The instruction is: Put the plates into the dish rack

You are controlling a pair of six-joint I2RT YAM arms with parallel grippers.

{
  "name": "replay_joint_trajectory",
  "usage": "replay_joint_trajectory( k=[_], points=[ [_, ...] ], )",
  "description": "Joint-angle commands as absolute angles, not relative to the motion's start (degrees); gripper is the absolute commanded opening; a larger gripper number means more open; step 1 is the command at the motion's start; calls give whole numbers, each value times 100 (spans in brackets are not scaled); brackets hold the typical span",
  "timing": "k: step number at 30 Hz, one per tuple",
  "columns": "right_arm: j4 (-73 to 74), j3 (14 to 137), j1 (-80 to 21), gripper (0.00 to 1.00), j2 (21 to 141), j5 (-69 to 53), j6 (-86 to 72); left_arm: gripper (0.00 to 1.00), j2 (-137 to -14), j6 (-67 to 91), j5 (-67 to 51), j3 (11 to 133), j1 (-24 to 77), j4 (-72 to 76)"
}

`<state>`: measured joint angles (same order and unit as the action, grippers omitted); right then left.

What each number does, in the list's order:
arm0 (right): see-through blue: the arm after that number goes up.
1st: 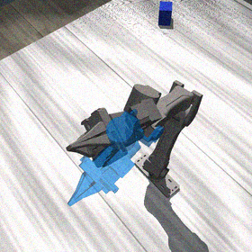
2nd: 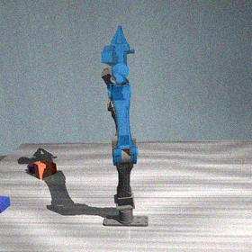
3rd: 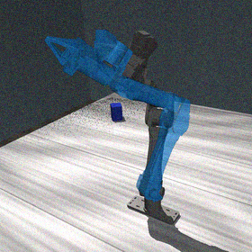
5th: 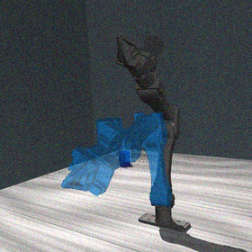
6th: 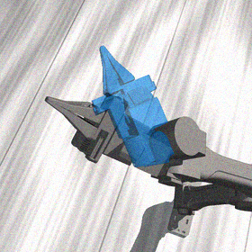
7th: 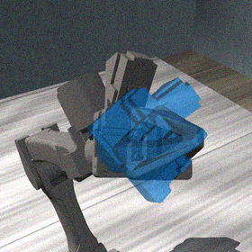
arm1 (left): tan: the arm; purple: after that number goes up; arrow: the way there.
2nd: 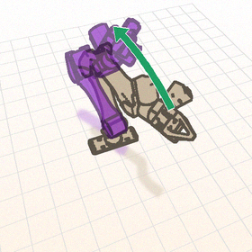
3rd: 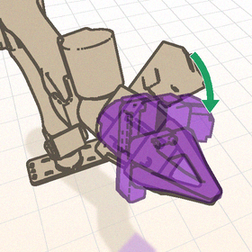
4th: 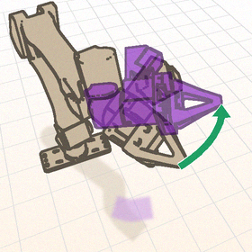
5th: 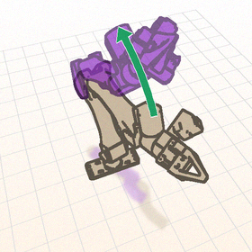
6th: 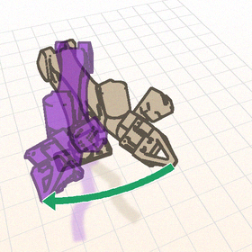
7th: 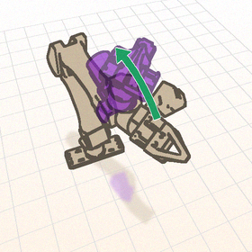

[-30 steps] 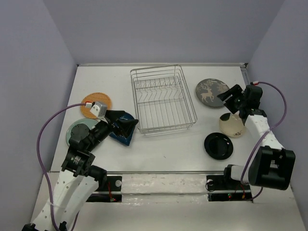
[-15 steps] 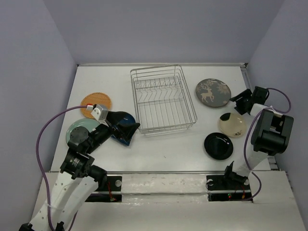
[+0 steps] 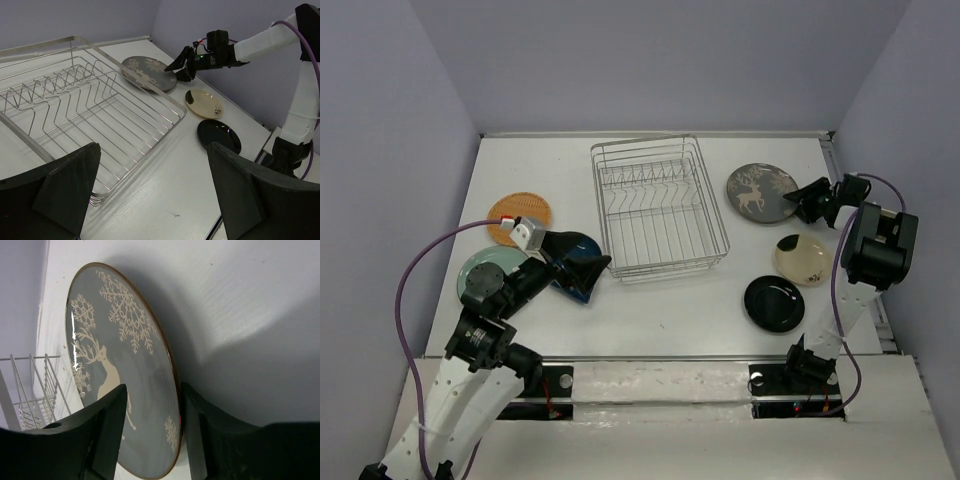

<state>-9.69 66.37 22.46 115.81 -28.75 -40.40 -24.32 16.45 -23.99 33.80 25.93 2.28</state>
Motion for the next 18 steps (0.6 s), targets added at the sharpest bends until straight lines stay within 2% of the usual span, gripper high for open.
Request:
replay_joint_trajectory(
  k=[1,2,4,6,7,9,10,18],
  points=[
    [-1923,6549,2250,51,11944,-3708,-4603,99,-2540,1547,-2479,3595,2602,413],
    [-2038,6530,2250,50,11988,-3883,-4692,99,-2557,1547,-2487,3595,2602,413],
    [-2398,6504,2250,42,12093,-4077,-4877,99,-2575,1547,-2487,3603,2584,413],
    [-2758,6416,2250,29,12225,-4210,-5158,99,-2593,1556,-2487,3595,2558,422],
    [-2838,6390,2250,18,12234,-4201,-5220,99,-2593,1547,-2487,3595,2549,422],
    [-2900,6302,2250,9,12173,-4052,-5212,99,-2610,1547,-2470,3586,2540,422],
    [-2935,6276,2250,7,12112,-3973,-5186,99,-2610,1547,-2452,3595,2531,422],
    [-3164,5976,2250,7,10716,-3138,-5528,99,-2610,1591,-2390,3586,2461,422]
  ],
)
